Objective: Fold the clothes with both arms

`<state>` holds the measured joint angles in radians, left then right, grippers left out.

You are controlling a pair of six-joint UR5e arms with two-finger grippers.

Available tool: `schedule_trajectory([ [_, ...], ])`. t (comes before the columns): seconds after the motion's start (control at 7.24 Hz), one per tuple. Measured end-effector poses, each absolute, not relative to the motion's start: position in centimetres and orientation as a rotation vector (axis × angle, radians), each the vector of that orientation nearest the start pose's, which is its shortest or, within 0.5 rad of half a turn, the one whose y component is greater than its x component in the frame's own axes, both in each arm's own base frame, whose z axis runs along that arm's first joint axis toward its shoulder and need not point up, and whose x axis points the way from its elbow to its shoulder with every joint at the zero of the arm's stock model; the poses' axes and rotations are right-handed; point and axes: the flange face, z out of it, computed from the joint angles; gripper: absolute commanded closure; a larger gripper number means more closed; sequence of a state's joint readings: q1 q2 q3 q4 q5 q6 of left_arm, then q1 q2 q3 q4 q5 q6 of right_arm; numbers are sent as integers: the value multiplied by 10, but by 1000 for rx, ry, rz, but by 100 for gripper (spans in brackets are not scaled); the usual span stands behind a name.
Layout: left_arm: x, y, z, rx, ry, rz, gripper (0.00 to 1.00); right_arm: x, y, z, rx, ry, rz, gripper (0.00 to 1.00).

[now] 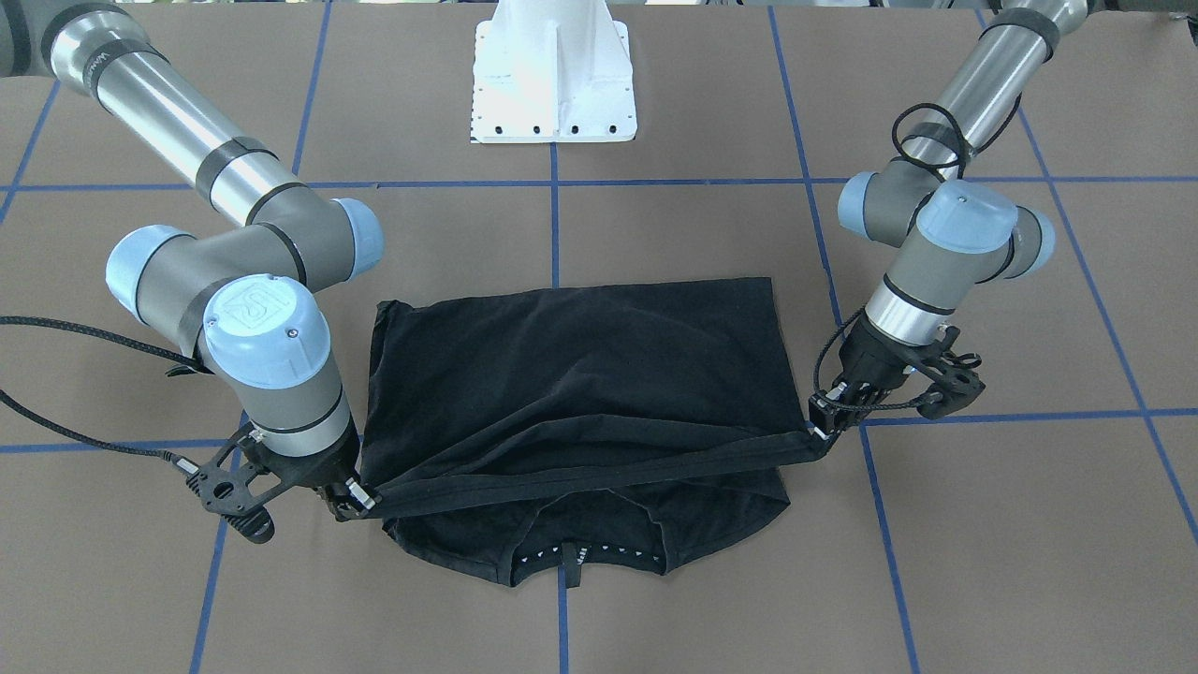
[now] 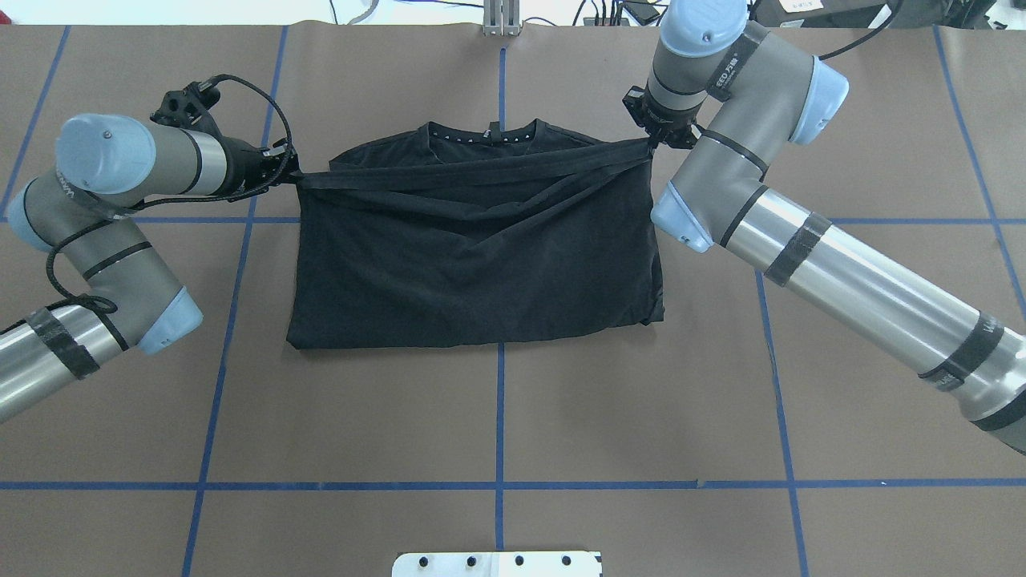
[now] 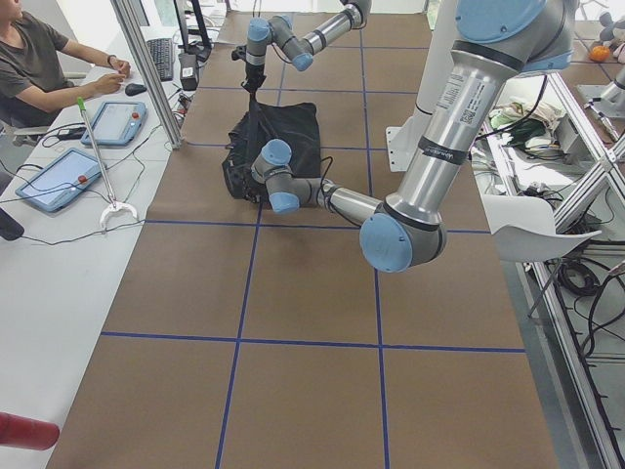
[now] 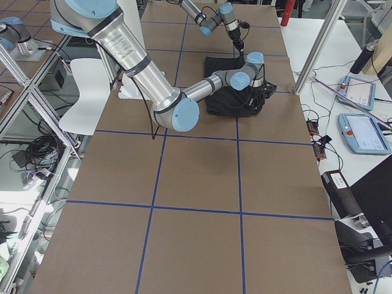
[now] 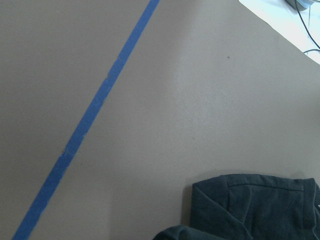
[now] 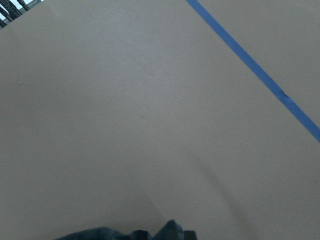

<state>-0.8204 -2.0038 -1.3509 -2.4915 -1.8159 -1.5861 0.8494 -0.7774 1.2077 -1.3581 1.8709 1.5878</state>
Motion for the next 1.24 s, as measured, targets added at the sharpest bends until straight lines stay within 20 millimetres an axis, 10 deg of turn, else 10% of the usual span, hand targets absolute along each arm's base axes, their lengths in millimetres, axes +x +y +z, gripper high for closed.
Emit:
schedule_trajectory([
  [0.41,370,-592,406,281,1177,-617,38,-432,-648,283,17,-793,750,28],
  [0.69,359,-593,393,300,1206,-616,38,-407,-556,293,45,-870,743,24],
  [0.97,354,-591,386,309,1218,-614,38,-430,-451,313,97,-870,737,24],
  [1.24,349,-585,375,320,1236,-611,38,-458,-397,328,151,-849,740,22],
])
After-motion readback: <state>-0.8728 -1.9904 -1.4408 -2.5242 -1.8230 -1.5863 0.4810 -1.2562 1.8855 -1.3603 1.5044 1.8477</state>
